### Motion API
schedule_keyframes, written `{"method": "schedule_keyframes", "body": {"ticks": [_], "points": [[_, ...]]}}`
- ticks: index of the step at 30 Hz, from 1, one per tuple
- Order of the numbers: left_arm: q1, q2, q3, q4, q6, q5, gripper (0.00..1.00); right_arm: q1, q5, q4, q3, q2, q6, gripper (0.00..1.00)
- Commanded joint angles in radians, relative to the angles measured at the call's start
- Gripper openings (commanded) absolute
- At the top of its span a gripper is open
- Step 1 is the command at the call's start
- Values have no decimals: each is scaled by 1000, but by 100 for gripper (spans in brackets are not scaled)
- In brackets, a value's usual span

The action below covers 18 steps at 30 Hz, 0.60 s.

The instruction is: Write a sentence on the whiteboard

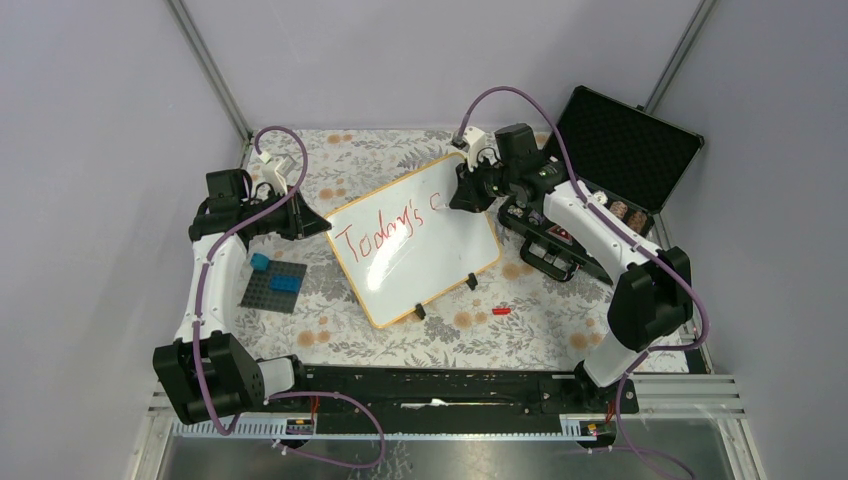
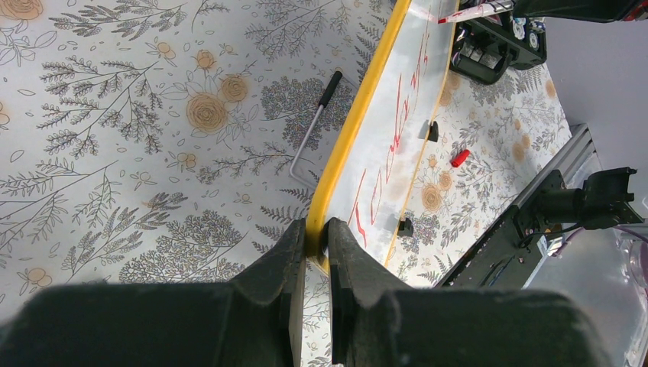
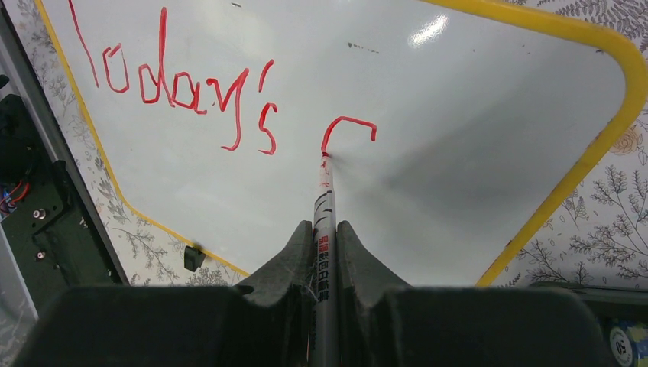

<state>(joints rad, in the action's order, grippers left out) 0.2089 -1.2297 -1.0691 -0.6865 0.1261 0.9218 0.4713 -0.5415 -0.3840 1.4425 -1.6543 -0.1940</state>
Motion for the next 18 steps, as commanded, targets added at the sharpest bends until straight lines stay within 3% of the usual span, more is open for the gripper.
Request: {"method": "schedule_keyframes", "body": {"ticks": [1,18], "points": [[-21,1,10,2,24,-28,0,5,29,3,-4,42,-38,0],[-20,1,11,2,23,-31,0,-35,65,-8,39,36,-59,0]]}}
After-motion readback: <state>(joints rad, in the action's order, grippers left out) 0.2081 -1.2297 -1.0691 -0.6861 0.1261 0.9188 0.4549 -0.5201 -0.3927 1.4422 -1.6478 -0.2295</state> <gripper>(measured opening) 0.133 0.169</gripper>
